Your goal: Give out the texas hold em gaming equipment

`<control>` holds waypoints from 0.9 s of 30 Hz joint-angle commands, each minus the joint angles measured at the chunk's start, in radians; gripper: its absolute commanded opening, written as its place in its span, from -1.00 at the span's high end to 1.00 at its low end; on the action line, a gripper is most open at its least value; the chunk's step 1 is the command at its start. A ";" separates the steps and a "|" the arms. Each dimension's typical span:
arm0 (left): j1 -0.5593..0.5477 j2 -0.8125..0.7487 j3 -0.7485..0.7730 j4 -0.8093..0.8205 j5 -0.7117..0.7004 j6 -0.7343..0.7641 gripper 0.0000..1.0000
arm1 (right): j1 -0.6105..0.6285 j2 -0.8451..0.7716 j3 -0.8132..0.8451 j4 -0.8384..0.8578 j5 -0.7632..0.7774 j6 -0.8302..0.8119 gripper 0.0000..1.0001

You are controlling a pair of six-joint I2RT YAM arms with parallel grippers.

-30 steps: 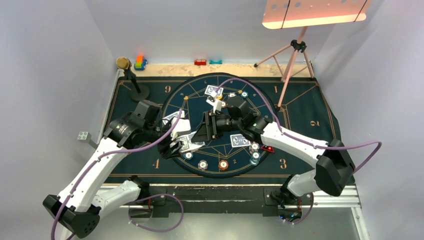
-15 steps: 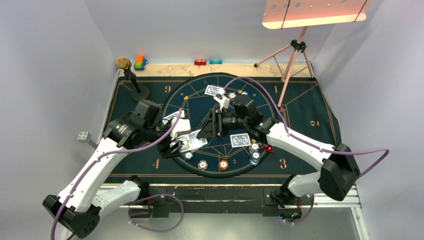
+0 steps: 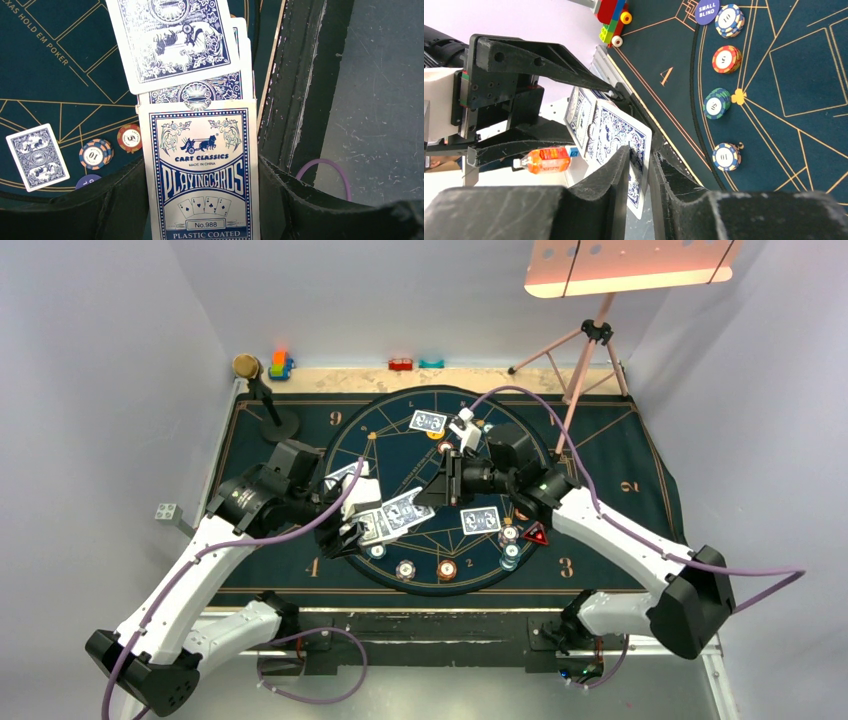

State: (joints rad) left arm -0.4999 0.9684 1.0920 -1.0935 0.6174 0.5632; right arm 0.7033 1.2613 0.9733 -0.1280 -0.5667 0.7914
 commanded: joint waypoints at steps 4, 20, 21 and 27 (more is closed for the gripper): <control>0.002 -0.017 0.043 0.019 0.036 -0.002 1.00 | -0.026 -0.055 0.027 -0.049 0.023 -0.028 0.74; 0.002 -0.028 0.037 0.015 0.033 0.002 1.00 | -0.173 -0.023 0.142 -0.022 0.002 0.007 1.00; 0.003 -0.029 0.037 0.015 0.033 0.003 1.00 | -0.180 0.004 0.148 -0.002 -0.003 0.014 1.00; 0.003 -0.036 0.037 0.013 0.033 0.003 1.00 | -0.173 0.271 0.231 0.134 -0.064 0.058 1.00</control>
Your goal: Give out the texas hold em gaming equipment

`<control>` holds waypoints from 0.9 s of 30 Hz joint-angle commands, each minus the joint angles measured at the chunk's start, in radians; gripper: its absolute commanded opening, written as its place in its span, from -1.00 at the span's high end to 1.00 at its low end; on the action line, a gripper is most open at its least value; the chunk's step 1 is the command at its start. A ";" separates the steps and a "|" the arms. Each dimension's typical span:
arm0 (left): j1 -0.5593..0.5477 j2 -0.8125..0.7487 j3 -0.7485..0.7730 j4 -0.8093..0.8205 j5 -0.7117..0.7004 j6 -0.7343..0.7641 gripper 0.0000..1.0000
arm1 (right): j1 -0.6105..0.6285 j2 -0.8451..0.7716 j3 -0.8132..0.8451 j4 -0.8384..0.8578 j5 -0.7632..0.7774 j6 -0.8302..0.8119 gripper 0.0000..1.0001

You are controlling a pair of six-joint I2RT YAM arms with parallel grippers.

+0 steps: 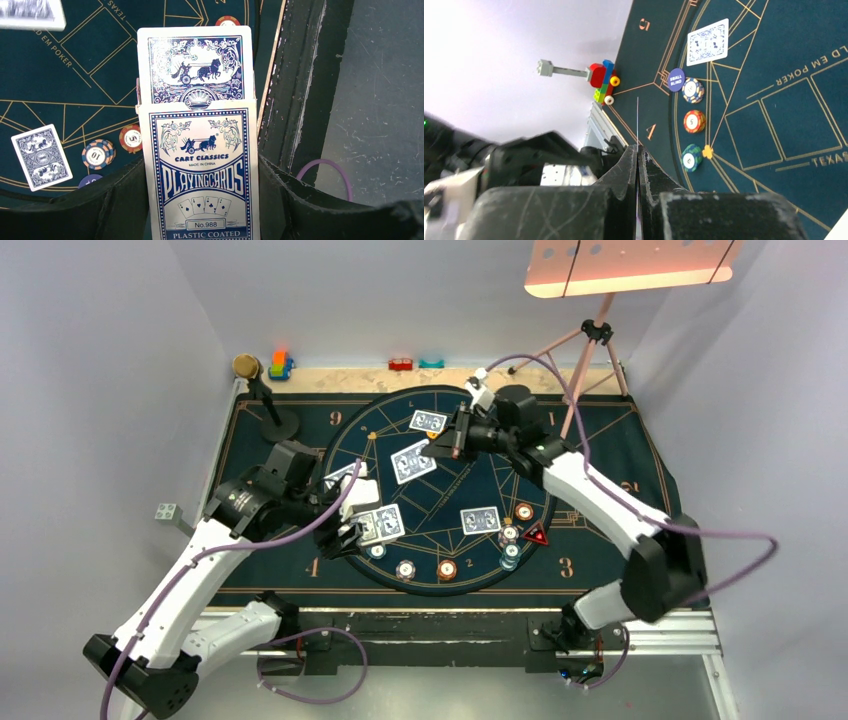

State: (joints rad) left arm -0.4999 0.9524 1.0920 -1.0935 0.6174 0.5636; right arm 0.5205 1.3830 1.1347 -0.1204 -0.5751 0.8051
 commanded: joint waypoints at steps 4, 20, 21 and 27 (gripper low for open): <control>0.003 -0.020 0.034 0.013 0.033 0.001 1.00 | 0.060 0.378 0.199 0.188 -0.074 0.061 1.00; 0.003 -0.009 0.043 0.011 0.043 -0.004 1.00 | 0.174 1.026 0.754 0.229 0.108 0.180 1.00; 0.003 -0.010 0.040 0.011 0.042 -0.004 1.00 | 0.174 1.037 0.763 0.227 0.113 0.184 1.00; 0.003 -0.016 0.036 0.011 0.041 -0.002 1.00 | 0.179 1.083 0.815 0.131 0.150 0.153 0.30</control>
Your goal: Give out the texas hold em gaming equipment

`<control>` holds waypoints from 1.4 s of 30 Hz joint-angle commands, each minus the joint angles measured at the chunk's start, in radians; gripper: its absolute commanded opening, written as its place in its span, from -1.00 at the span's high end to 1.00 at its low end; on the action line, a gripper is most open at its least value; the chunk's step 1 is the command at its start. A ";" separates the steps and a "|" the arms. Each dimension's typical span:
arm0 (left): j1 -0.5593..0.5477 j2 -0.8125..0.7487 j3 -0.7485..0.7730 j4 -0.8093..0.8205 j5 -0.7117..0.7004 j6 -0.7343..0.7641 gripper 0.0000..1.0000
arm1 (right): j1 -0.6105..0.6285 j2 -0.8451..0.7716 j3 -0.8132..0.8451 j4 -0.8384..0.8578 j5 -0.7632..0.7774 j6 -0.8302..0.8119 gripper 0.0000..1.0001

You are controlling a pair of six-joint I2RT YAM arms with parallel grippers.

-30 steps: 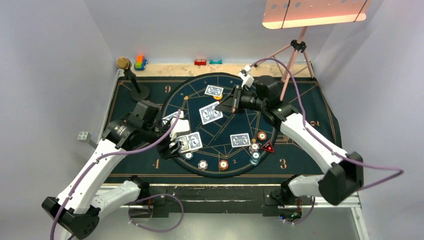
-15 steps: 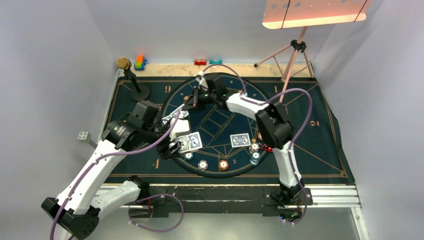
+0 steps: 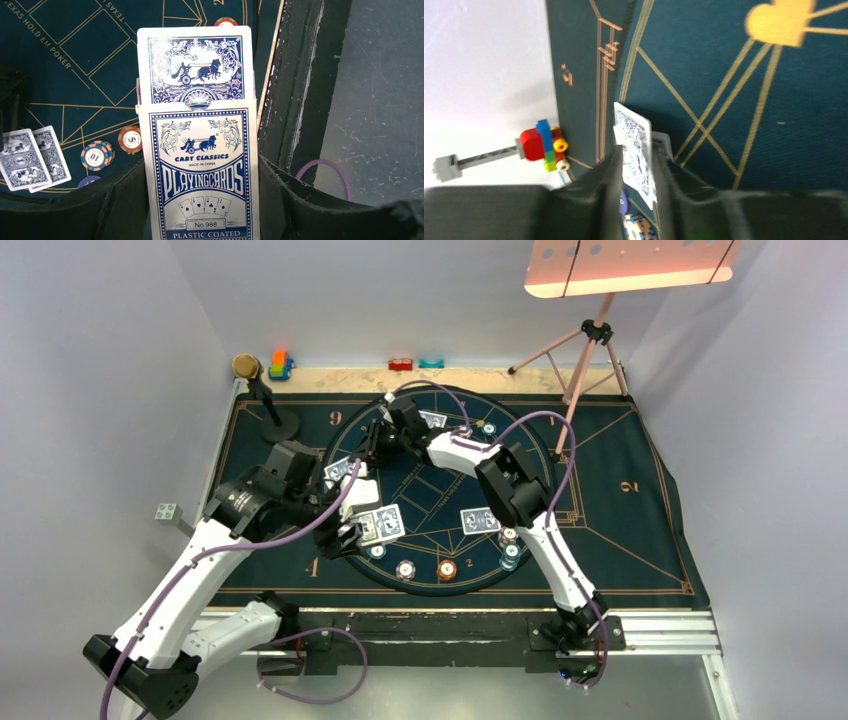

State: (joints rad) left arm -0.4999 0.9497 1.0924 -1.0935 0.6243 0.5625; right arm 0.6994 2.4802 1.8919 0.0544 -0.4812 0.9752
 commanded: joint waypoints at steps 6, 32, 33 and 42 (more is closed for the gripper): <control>0.003 -0.018 0.032 0.009 0.033 0.000 1.00 | -0.004 -0.123 0.016 -0.157 0.111 -0.109 -0.31; 0.003 0.006 0.037 0.027 0.034 0.000 1.00 | 0.001 -1.092 -0.848 0.044 -0.178 -0.113 -0.88; 0.003 0.009 0.038 0.029 0.035 -0.001 1.00 | 0.010 -1.099 -0.855 0.045 -0.185 -0.114 -0.88; 0.004 0.033 0.053 0.046 0.041 -0.006 1.00 | 0.079 -1.100 -0.920 0.143 -0.252 -0.080 -0.93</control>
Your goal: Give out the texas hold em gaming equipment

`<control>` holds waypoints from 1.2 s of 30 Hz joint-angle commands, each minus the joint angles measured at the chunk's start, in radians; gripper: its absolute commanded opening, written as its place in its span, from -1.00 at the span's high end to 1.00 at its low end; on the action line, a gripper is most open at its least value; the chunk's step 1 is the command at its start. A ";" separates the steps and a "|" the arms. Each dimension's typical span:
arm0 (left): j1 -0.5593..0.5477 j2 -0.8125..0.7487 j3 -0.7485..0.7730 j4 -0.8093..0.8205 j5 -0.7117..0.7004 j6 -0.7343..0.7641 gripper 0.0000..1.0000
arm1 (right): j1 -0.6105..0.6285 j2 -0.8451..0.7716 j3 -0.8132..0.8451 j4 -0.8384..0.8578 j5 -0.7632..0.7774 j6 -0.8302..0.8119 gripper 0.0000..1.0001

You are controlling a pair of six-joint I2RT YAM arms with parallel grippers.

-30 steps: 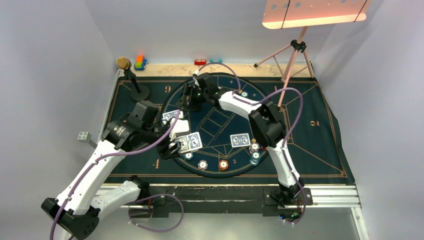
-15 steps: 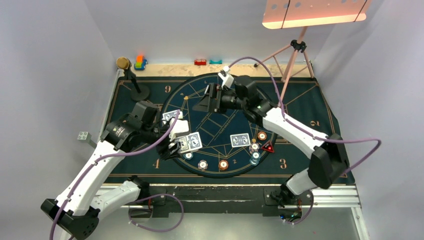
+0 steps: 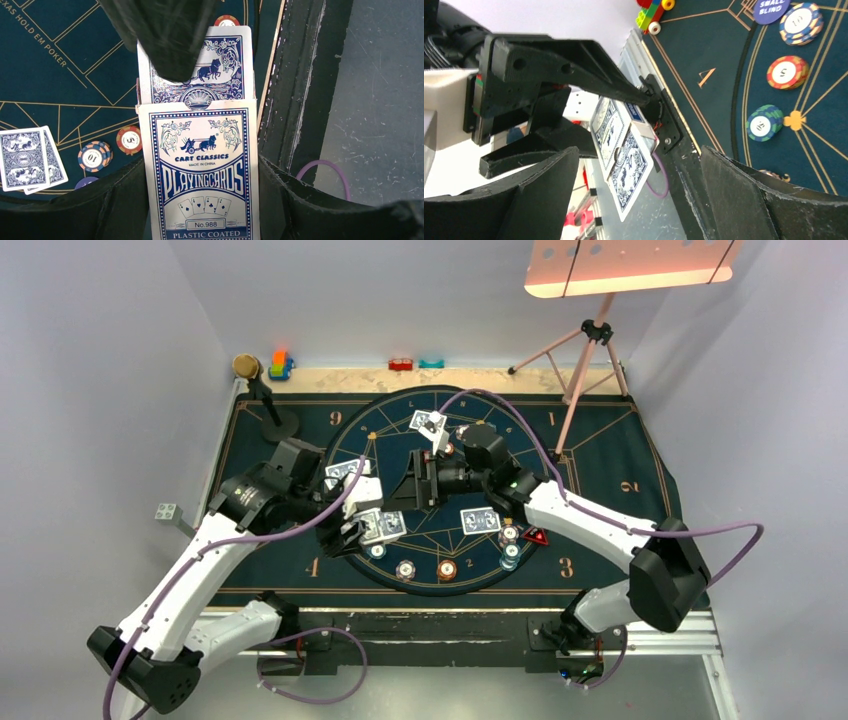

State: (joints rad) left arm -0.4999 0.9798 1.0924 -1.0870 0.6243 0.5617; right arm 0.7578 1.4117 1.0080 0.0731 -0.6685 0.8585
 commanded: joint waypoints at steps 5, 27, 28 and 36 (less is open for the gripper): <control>0.003 0.004 0.058 0.038 0.043 -0.005 1.00 | 0.024 -0.016 -0.090 0.202 -0.078 0.086 -0.76; 0.003 -0.019 0.064 0.022 0.048 -0.007 1.00 | -0.029 -0.058 -0.090 0.058 -0.051 0.032 0.18; 0.003 -0.019 0.066 0.022 0.049 -0.006 1.00 | -0.036 -0.063 -0.089 0.046 -0.051 0.025 0.18; 0.004 -0.024 0.069 0.019 0.052 -0.008 1.00 | -0.079 -0.095 -0.113 0.033 -0.060 0.022 0.32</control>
State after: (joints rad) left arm -0.4999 0.9787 1.1091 -1.0859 0.6270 0.5606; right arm 0.6933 1.3472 0.9073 0.1165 -0.7250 0.9043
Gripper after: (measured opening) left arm 0.714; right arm 0.374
